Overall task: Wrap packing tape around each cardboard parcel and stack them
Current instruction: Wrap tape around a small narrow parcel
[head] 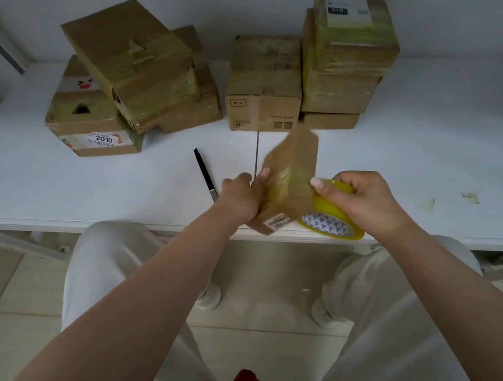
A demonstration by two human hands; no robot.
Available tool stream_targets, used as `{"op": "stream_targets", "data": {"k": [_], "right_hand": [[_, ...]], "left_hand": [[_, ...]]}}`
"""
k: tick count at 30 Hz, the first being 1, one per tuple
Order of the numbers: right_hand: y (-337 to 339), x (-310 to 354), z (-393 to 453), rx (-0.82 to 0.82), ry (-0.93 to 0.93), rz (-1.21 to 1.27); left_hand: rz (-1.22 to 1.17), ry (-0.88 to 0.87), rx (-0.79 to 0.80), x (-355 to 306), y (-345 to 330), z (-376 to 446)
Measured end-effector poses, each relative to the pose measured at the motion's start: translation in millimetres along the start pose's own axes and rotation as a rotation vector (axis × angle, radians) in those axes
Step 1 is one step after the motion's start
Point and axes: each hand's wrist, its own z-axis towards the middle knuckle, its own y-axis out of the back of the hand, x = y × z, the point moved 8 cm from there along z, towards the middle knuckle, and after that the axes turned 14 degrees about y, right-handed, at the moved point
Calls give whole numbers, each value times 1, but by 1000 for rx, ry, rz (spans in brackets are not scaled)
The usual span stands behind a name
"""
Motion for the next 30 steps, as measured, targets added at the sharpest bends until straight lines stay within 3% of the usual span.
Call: {"op": "stream_targets", "data": {"k": [3,5,8,10,13,20,26,30], "right_hand": [[-6,-11,-5,81,-58,-281],[-17,-8,-5,147,-52,-421],[-36,2,0,248,-22,-491],[-49,7,4,354,-2,-410],[-61,16,7,477,0,-92],[-56,19,-2,582,-69,234],[-57,17,-5,515,-62,253],[-32,16,-8,388,-41,176]], "left_hand": [[35,-138,-109,-11,3,-6],[9,-181,-46,-21,-7,-18],[-24,-100,102,-17,-29,-23],[-33,-88,74,-6,-29,-14],[35,-83,-82,4,-16,-4],[114,-3,-252,17,7,7],[137,-127,-227,12,13,12],[-115,-134,-194,17,21,11]]}}
